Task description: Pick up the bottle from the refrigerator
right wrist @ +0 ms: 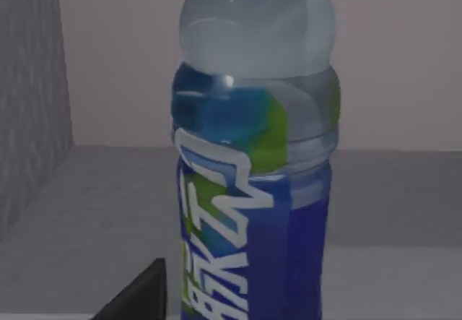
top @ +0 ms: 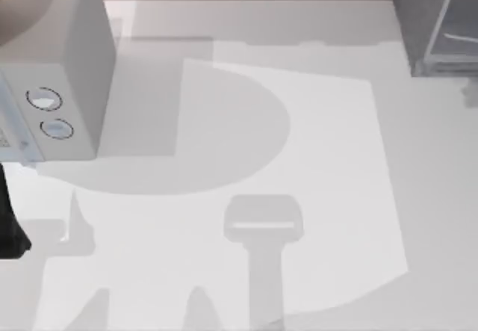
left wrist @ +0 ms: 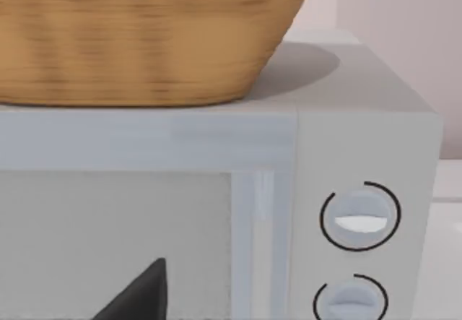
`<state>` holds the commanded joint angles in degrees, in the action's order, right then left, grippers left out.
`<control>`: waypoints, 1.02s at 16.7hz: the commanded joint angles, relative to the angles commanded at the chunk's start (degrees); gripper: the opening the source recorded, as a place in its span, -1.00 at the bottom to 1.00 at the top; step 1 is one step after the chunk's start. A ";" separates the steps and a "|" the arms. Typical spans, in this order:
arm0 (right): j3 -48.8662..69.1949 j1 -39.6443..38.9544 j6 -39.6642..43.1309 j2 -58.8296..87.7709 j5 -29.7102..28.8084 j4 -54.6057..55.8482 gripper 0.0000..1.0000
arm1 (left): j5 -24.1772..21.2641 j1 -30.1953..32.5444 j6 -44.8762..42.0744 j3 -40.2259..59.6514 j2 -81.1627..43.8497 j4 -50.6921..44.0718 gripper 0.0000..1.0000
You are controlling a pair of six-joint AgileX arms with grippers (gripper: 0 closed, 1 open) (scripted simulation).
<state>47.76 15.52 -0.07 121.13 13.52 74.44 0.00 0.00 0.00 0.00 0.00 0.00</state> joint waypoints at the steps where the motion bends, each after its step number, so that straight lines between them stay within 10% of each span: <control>1: 2.80 -1.39 0.04 1.23 -1.40 -1.78 1.00 | 0.00 0.00 0.00 0.00 0.00 0.00 1.00; 17: 21.83 -5.29 0.20 10.34 -5.41 -12.28 1.00 | 0.00 0.00 0.00 0.00 0.00 0.00 1.00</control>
<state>69.60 10.23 0.12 131.48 8.11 62.15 0.00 0.00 0.00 0.00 0.00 0.00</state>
